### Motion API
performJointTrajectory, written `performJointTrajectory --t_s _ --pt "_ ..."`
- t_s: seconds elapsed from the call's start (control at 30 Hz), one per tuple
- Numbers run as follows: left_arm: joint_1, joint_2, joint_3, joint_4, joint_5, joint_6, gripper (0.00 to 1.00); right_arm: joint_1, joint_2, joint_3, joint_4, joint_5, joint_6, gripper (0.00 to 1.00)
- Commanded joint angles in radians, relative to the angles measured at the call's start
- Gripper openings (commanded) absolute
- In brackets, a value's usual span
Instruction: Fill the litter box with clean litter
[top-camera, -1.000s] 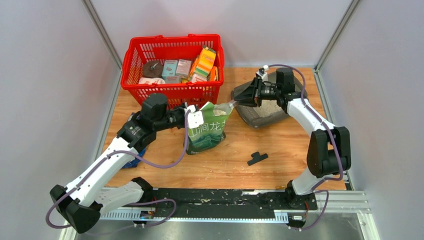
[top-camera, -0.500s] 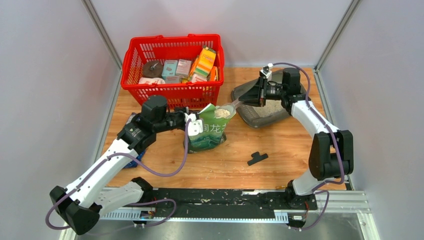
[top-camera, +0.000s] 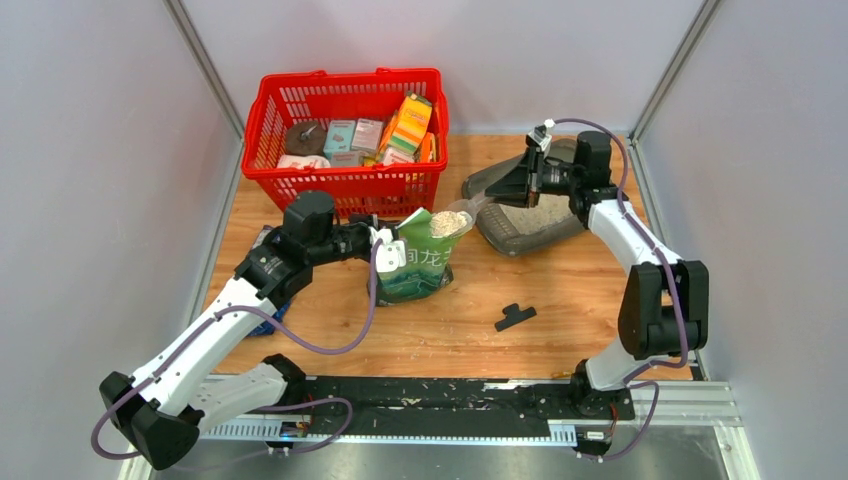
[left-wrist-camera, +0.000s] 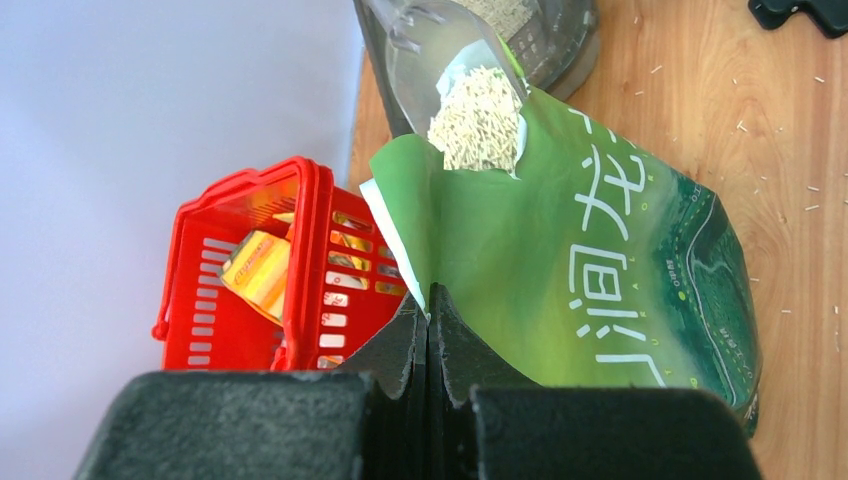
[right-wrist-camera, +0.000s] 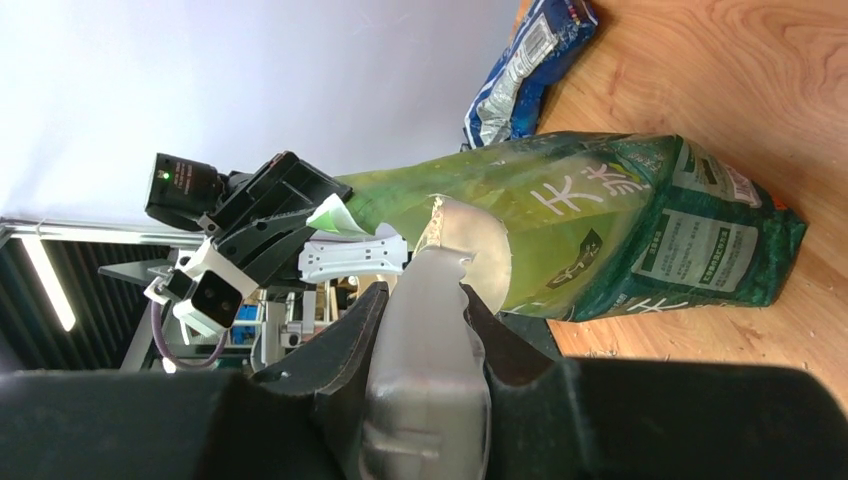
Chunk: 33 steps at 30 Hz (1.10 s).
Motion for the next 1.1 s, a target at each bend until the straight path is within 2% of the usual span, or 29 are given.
performJointTrajectory --t_s 0.0,0.3,0.53,0.63,1.07 --pt "0.013 -0.051 0.05 0.225 -0.033 0.07 0.0 -0.05 -0.028 0.069 -0.112 -0.03 -0.089 0.0" --pt "0.013 -0.048 0.047 0.231 -0.034 0.07 0.0 -0.07 -0.033 0.043 -0.131 -0.022 -0.098 0.0" --pt "0.013 -0.038 0.047 0.226 -0.037 0.07 0.0 -0.07 -0.024 0.06 -0.04 -0.035 -0.017 0.0" --pt "0.013 -0.034 0.045 0.225 -0.04 0.07 0.0 -0.107 -0.018 0.084 -0.032 -0.041 -0.004 0.0" --pt "0.013 -0.008 0.054 0.223 -0.033 0.081 0.0 -0.115 -0.028 0.066 0.044 -0.053 0.068 0.0"
